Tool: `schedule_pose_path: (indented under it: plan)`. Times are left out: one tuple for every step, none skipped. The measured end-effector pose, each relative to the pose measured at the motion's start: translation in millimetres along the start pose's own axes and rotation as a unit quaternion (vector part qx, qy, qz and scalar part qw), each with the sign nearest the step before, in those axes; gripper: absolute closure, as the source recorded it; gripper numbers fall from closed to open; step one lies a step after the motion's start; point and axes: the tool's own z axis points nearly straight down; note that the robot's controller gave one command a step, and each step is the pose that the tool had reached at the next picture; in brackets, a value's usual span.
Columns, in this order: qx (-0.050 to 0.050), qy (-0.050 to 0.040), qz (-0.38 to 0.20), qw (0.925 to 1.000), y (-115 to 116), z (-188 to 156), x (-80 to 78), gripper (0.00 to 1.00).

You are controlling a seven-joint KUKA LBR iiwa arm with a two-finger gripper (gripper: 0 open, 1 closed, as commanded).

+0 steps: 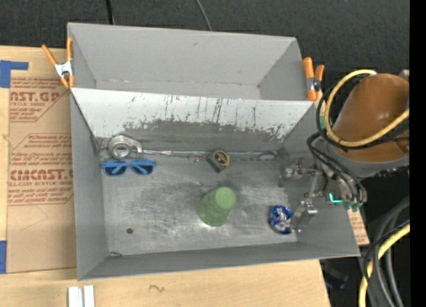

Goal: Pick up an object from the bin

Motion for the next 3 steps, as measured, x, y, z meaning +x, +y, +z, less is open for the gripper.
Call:
schedule_pose_path:
  plan:
    - [0.001,-0.0054,-0.154,0.9881,-31,130,-28.3,0.00]
    - [0.001,-0.0048,-0.154,0.9881,-31,128,-28.2,1.00]
    - [0.003,-0.0074,-0.242,0.9701,-44,-41,-13.3,1.00]
